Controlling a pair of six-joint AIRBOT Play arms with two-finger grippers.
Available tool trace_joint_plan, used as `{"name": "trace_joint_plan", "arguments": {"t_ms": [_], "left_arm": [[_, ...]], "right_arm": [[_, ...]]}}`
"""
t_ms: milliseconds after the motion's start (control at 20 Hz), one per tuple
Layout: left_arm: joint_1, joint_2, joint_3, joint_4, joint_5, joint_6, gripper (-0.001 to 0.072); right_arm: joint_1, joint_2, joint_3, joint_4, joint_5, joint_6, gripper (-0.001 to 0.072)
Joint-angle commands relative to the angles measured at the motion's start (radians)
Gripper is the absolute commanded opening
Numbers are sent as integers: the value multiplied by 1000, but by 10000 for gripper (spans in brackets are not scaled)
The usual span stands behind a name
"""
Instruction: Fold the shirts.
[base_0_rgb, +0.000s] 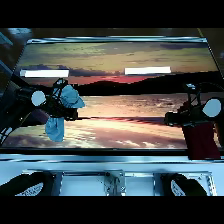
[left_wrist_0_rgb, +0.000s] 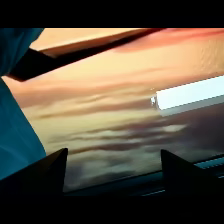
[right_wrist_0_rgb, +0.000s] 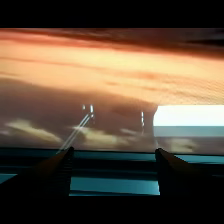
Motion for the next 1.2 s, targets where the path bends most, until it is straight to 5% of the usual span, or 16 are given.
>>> {"name": "trace_joint_plan", "arguments": {"t_ms": [0,750,1150], "left_arm": [[0,-1,0,0,0,0,694],[0,-1,0,0,0,0,694],[-1,-11,0,-9,188,-64,694]], "right_arm": [[1,0,0,0,0,0,621],[1,0,0,11,-37,1,620],[1,0,0,34,-72,0,620]]}}
